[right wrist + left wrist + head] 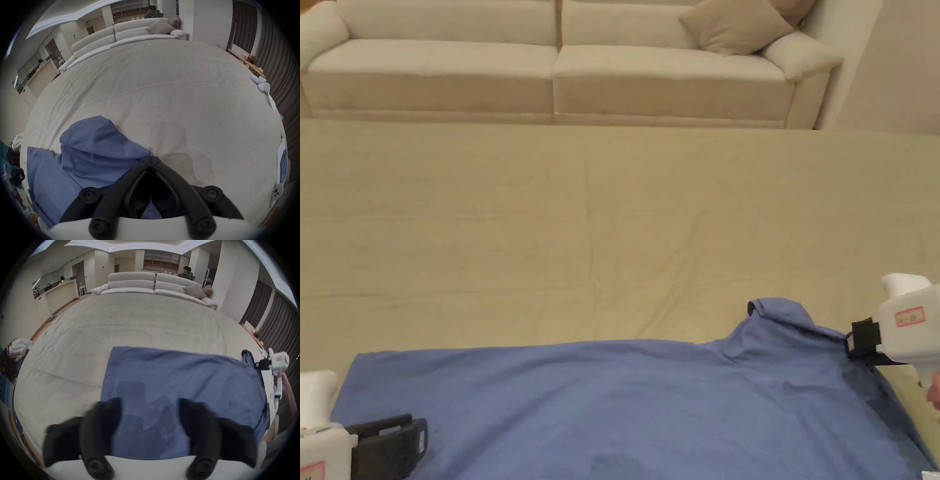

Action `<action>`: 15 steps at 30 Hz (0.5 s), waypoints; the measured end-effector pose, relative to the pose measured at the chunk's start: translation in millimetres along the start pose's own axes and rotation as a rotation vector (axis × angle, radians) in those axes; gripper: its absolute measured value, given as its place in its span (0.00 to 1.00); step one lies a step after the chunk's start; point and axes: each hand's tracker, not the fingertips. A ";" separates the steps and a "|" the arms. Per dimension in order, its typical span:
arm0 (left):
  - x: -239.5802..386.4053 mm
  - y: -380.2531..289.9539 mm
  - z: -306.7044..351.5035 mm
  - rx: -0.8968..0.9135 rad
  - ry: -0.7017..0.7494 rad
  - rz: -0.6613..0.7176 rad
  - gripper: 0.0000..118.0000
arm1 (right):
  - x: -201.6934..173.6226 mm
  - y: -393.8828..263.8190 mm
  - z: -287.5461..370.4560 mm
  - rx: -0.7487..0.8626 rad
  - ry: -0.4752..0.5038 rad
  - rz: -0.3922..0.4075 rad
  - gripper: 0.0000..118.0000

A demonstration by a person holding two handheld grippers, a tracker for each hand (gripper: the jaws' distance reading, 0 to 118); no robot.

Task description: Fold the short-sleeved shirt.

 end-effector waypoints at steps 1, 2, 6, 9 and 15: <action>-3.8 8.8 -3.0 0.023 0.001 0.027 0.76 | -0.7 -1.2 2.3 0.005 0.001 -0.002 0.00; -7.2 19.1 -8.6 0.029 0.012 0.034 0.78 | -1.0 -1.8 3.9 0.009 0.001 -0.006 0.00; -23.3 61.9 -50.4 -0.002 0.035 0.086 0.79 | -3.8 -1.4 7.6 0.007 0.011 -0.027 0.00; -27.8 83.1 -85.6 -0.023 0.083 0.095 0.79 | -10.1 -1.8 12.3 0.010 0.013 -0.009 0.00; -20.1 80.9 -121.3 -0.068 0.138 0.033 0.72 | -16.6 -0.4 15.2 0.008 0.014 0.027 0.00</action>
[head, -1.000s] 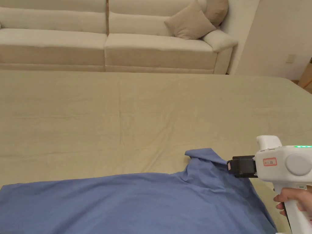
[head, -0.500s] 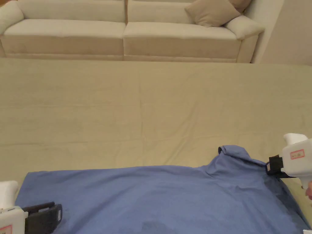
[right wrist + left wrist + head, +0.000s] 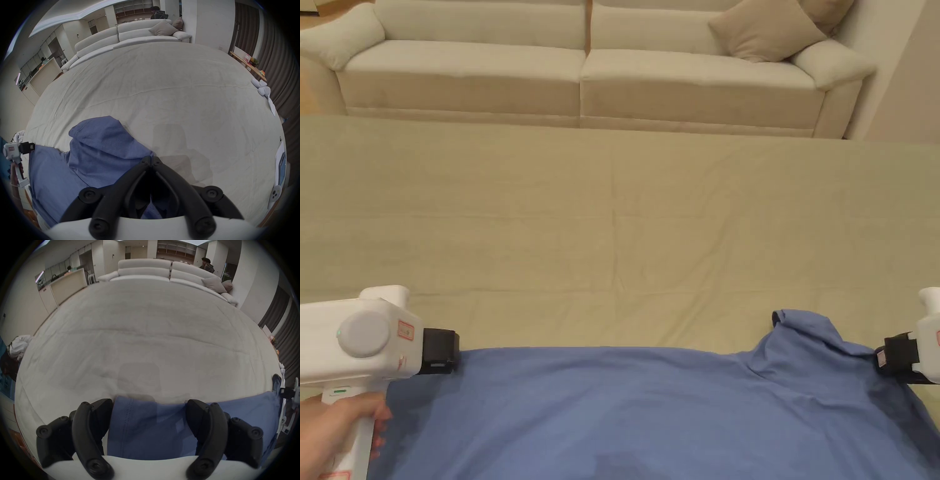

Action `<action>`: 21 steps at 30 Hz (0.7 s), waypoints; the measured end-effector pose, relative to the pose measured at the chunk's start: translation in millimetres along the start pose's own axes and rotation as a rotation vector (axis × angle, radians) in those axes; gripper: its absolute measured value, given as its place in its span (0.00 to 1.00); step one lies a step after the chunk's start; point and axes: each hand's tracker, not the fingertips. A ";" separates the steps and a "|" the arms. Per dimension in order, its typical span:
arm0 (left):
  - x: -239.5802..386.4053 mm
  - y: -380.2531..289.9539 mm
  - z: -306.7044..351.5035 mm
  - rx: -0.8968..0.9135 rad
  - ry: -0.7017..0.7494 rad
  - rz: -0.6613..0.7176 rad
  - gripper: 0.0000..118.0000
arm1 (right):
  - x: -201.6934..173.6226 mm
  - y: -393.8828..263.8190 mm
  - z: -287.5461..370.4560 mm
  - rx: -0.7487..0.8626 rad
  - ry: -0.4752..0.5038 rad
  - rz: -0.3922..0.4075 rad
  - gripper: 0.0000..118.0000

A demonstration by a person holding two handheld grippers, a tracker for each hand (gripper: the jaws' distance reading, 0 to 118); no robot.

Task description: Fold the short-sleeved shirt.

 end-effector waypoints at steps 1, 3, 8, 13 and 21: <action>2.5 1.0 3.4 -0.030 -0.001 0.005 0.58 | 1.5 1.4 -1.2 -0.001 0.000 0.003 0.00; 3.3 2.3 11.9 0.001 0.018 0.000 0.04 | 0.7 1.3 0.2 0.002 0.003 0.008 0.00; 6.4 4.5 18.1 -0.023 0.011 -0.018 0.03 | 2.6 1.8 8.6 0.011 0.013 -0.007 0.00; -7.8 4.3 62.1 0.025 -0.081 0.029 0.03 | 15.6 2.4 35.8 0.033 0.062 -0.051 0.00; -27.0 -23.4 168.6 0.156 -0.113 -0.017 0.03 | 30.7 -30.0 123.2 0.111 0.096 -0.070 0.00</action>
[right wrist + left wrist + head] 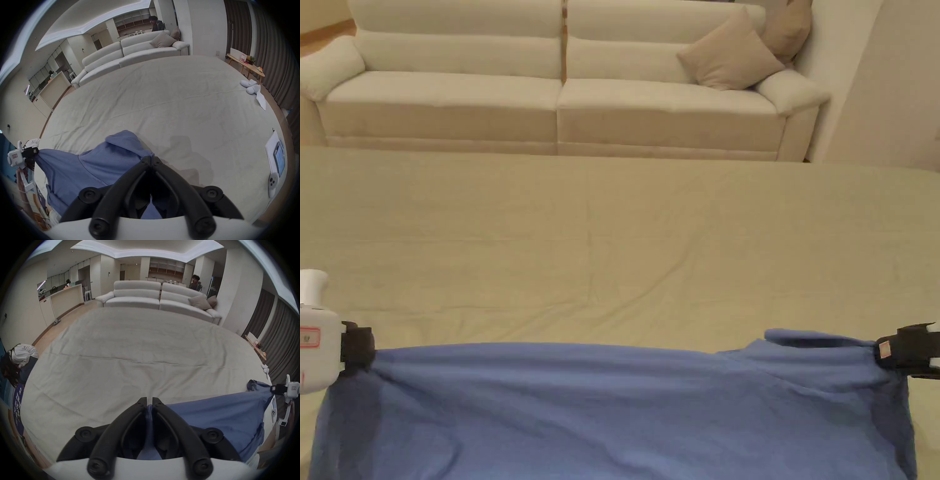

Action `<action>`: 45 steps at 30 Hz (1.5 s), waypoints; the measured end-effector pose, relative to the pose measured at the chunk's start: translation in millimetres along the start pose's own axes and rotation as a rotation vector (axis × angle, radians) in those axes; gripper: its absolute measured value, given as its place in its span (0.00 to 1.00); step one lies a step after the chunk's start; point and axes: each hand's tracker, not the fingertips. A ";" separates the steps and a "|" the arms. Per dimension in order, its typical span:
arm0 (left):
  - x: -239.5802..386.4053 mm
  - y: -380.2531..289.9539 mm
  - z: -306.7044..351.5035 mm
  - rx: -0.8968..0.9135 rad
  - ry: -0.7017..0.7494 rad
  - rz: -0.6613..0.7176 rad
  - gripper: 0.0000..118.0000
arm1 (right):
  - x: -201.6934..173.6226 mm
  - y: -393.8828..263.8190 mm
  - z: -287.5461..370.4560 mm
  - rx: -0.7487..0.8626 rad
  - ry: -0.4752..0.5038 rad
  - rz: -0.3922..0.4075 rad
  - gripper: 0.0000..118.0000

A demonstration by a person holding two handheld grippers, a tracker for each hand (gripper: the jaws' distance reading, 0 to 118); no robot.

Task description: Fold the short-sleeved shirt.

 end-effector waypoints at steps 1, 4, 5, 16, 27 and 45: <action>-0.3 -8.9 18.5 0.014 -0.001 -0.007 0.03 | 1.2 -10.4 17.5 0.011 0.005 0.000 0.00; -3.8 -37.4 54.6 0.015 -0.006 -0.034 0.03 | 3.8 -37.0 50.6 0.013 0.009 -0.005 0.00; -5.7 -50.7 66.8 0.006 -0.007 -0.041 0.03 | 4.8 -50.3 61.3 0.011 0.009 -0.005 0.00; -35.2 -203.2 82.6 -0.279 -0.009 -0.027 0.03 | 30.3 -207.8 75.0 -0.216 -0.099 -0.035 0.00; -47.4 -200.3 99.5 -0.213 -0.015 0.044 0.77 | -16.6 -205.2 98.0 -0.094 -0.244 0.192 0.46; -100.7 -243.9 127.3 -0.092 -0.197 0.388 0.22 | -231.3 -214.4 82.7 0.047 0.197 0.247 0.00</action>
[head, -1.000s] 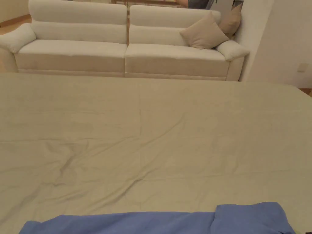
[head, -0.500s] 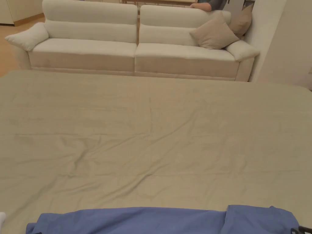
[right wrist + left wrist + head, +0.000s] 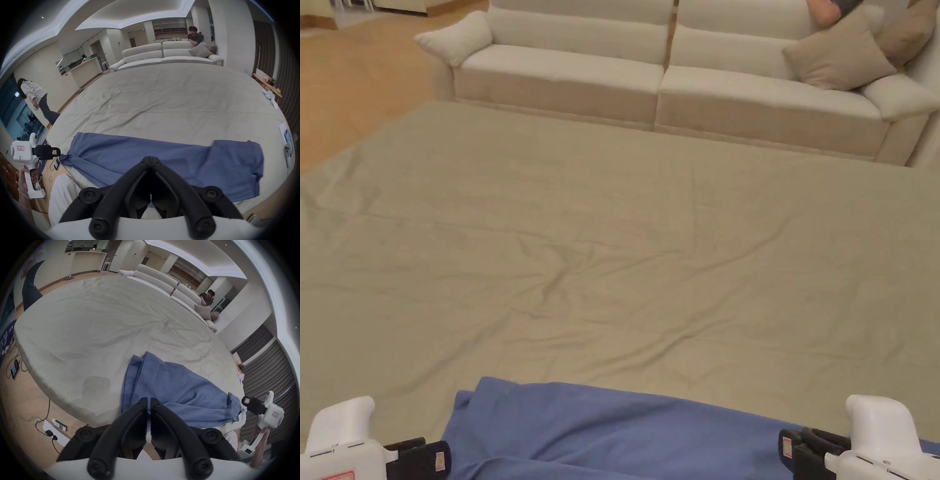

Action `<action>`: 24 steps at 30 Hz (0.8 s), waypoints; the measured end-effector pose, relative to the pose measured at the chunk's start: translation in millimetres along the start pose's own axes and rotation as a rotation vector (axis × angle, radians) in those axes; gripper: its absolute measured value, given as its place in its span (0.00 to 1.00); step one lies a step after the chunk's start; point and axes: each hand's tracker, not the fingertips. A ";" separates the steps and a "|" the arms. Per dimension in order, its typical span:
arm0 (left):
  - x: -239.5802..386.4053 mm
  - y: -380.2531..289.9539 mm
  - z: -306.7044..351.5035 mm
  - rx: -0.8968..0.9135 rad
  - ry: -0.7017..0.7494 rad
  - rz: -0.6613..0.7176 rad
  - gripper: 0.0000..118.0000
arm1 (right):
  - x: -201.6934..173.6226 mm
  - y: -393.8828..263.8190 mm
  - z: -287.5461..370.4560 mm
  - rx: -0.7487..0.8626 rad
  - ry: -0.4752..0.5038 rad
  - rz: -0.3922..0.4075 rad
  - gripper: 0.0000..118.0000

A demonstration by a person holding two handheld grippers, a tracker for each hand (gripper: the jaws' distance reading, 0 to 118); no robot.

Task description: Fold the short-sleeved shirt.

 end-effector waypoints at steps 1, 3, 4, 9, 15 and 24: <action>-3.7 1.9 2.2 0.008 -0.025 0.029 0.47 | -6.4 1.5 -3.8 -0.010 0.017 0.007 0.00; -16.5 3.3 1.4 0.015 -0.073 0.094 0.82 | -19.1 2.2 -13.2 -0.019 0.041 0.023 0.00; -21.6 3.5 -0.4 0.011 -0.093 0.114 0.83 | -24.2 2.9 -16.4 -0.026 0.049 0.034 0.00; -50.4 8.4 -41.3 -0.046 -0.167 0.220 0.84 | -41.5 4.2 -28.8 -0.053 0.068 0.049 0.00; -72.8 21.2 -68.9 -0.101 -0.372 0.379 0.82 | -44.4 3.6 -38.7 -0.078 0.063 0.053 0.00; -41.1 26.8 -96.0 -0.236 -0.235 0.211 0.05 | -17.0 0.7 -49.0 -0.104 0.036 0.025 0.00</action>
